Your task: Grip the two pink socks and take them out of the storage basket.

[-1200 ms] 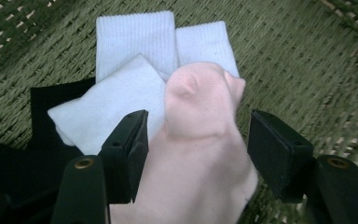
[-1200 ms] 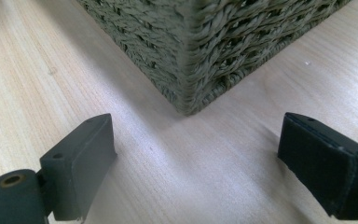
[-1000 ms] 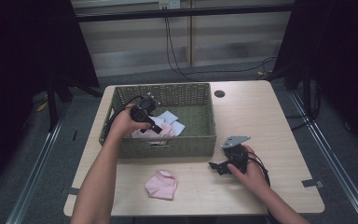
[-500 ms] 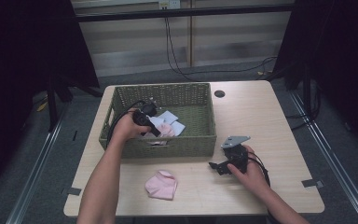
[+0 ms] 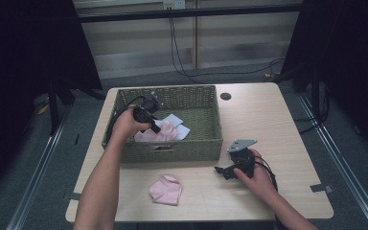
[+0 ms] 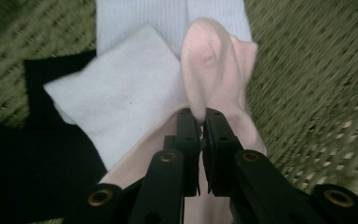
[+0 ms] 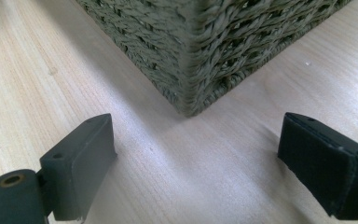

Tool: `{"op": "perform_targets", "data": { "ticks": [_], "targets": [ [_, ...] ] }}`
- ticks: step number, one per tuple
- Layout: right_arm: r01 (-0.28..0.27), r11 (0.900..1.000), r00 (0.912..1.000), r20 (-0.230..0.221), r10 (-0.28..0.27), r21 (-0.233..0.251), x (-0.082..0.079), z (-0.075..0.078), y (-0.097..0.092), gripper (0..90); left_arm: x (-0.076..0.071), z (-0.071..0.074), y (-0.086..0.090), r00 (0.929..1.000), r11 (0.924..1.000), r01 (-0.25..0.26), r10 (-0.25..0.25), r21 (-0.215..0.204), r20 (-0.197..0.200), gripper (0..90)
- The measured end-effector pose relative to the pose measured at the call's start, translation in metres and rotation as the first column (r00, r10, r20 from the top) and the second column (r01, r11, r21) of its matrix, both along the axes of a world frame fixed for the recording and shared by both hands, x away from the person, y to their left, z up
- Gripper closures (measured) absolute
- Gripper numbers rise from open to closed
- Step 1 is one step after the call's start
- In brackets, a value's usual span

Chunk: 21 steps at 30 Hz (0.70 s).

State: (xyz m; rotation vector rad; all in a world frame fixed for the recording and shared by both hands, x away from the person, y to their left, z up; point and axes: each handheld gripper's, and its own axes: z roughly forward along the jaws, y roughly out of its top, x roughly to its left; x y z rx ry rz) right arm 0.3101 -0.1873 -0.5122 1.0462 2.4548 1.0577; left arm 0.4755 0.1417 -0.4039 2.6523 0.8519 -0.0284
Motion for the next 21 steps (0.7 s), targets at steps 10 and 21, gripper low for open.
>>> {"op": "perform_targets", "data": {
  "ticks": [10,21],
  "targets": [
    [-0.001,1.0,1.0,0.004,0.001,-0.001,0.0,0.0,0.0,10.2,-0.007,0.036,0.005,0.9999,0.9994,-0.012,0.011,-0.032,-0.007,86.1],
    [0.0,1.0,1.0,0.002,0.0,-0.001,0.0,0.0,0.0,10.2,-0.014,0.063,0.007,0.9999,0.9987,-0.01,0.009,-0.05,-0.01,86.1]
  ]
}}
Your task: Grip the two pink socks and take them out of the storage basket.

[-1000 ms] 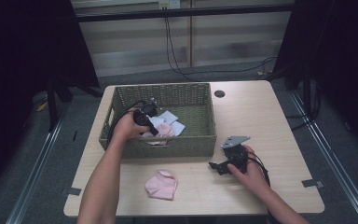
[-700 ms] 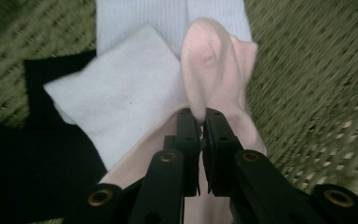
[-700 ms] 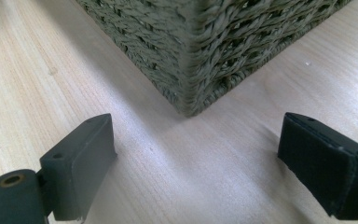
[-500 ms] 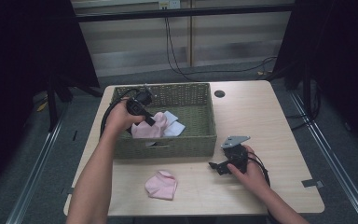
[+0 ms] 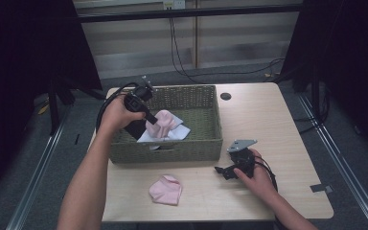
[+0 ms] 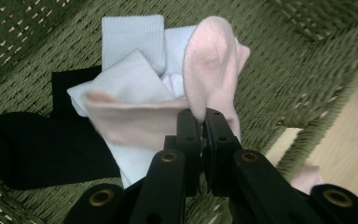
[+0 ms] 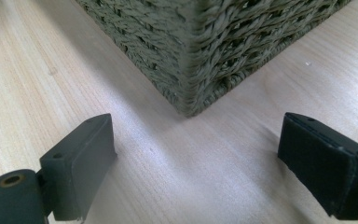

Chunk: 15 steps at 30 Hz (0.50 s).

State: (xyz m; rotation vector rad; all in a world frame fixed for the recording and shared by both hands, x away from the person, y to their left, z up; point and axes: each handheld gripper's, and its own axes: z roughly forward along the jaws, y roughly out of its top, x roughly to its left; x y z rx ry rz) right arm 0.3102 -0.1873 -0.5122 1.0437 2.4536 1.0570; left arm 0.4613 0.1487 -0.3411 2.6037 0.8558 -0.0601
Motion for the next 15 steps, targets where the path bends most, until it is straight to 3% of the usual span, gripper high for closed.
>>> {"op": "perform_targets", "data": {
  "ticks": [15],
  "targets": [
    [0.0,1.0,1.0,0.0,0.0,0.003,0.0,0.0,0.0,10.2,-0.01,0.031,0.001,0.9997,0.9994,0.023,-0.023,-0.026,0.003,86.3]
  ]
}}
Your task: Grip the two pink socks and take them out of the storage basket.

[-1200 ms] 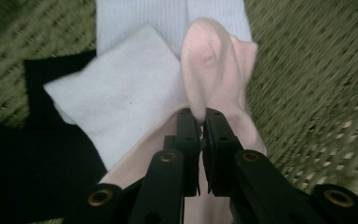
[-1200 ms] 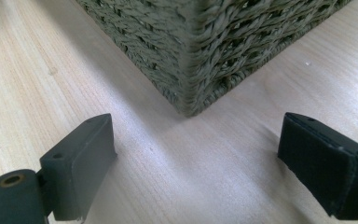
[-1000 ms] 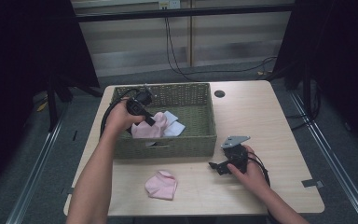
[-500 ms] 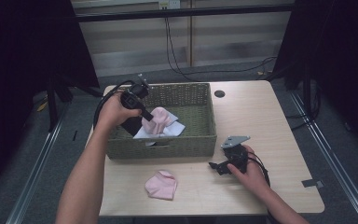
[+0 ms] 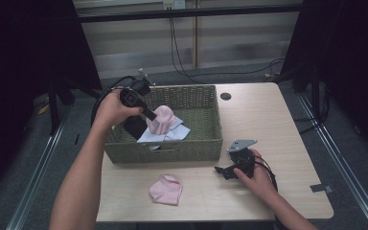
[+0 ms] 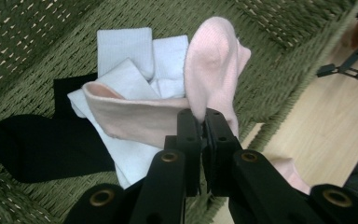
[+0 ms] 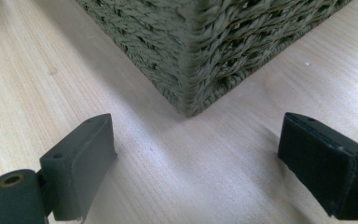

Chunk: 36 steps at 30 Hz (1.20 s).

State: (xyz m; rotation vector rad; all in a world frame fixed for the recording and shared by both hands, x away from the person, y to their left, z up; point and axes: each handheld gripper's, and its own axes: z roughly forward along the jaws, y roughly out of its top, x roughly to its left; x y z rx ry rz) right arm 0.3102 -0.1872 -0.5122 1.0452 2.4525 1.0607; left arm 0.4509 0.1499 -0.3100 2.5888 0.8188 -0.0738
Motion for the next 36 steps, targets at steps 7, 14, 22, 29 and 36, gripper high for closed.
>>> {"op": "perform_targets", "data": {
  "ticks": [7,14,22,29,36],
  "targets": [
    [-0.001,1.0,1.0,0.001,0.001,0.0,0.0,0.0,0.0,10.1,-0.008,0.011,0.0,1.0,0.9997,0.008,-0.008,-0.024,-0.002,86.3],
    [-0.001,1.0,1.0,-0.001,0.001,-0.003,0.0,0.0,0.0,10.1,-0.017,0.021,-0.002,0.9997,0.9991,0.024,-0.024,-0.034,-0.009,86.3],
    [0.0,1.0,1.0,-0.001,0.0,-0.003,0.0,0.0,0.0,10.2,-0.028,0.033,-0.005,0.999,0.9984,0.044,-0.044,-0.035,0.0,86.2],
    [0.0,1.0,1.0,-0.001,0.0,-0.003,0.0,0.0,0.0,10.2,-0.035,0.038,-0.006,0.9986,0.9967,0.052,-0.052,-0.062,-0.005,86.2],
    [-0.001,1.0,1.0,0.0,0.001,-0.002,0.0,0.0,0.0,10.1,-0.043,0.042,-0.008,0.9975,0.9952,0.07,-0.071,-0.068,-0.009,86.2]
  ]
}}
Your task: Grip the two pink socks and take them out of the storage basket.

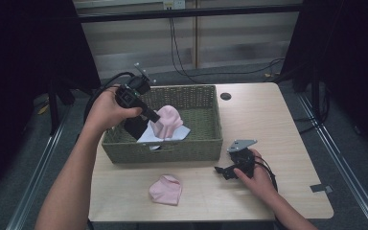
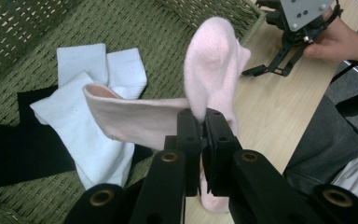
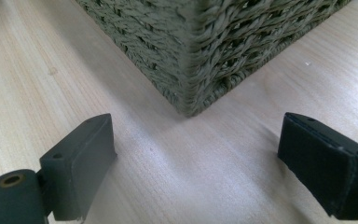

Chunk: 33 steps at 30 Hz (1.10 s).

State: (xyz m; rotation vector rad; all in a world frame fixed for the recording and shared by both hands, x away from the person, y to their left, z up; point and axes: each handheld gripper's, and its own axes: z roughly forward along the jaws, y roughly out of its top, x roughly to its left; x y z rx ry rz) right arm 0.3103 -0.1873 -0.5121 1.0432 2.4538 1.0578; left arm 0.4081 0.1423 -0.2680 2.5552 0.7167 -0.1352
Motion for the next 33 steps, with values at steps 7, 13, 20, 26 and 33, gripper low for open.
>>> {"op": "perform_targets", "data": {
  "ticks": [7,13,20,26,33],
  "targets": [
    [0.002,1.0,1.0,-0.001,-0.002,-0.001,0.0,0.0,0.0,10.1,-0.01,0.006,-0.002,0.9997,0.9997,0.023,-0.022,-0.012,0.012,86.2],
    [0.002,1.0,1.0,0.0,-0.002,-0.001,0.0,0.0,0.0,10.1,-0.016,0.01,-0.002,0.9991,0.9992,0.038,-0.038,-0.013,0.022,86.2],
    [0.003,1.0,1.0,0.0,-0.003,-0.001,0.0,0.0,0.0,10.1,-0.023,0.013,-0.001,0.9985,0.9986,0.051,-0.051,-0.012,0.022,86.2],
    [0.002,1.0,1.0,-0.002,-0.002,0.0,0.0,0.0,0.0,10.1,-0.033,0.015,-0.002,0.997,0.9972,0.069,-0.068,-0.028,0.036,86.1],
    [0.002,1.0,1.0,0.0,-0.002,0.0,0.0,0.0,0.0,10.1,-0.044,0.013,-0.008,0.9931,0.9932,0.111,-0.11,-0.034,0.041,86.0]
  ]
}}
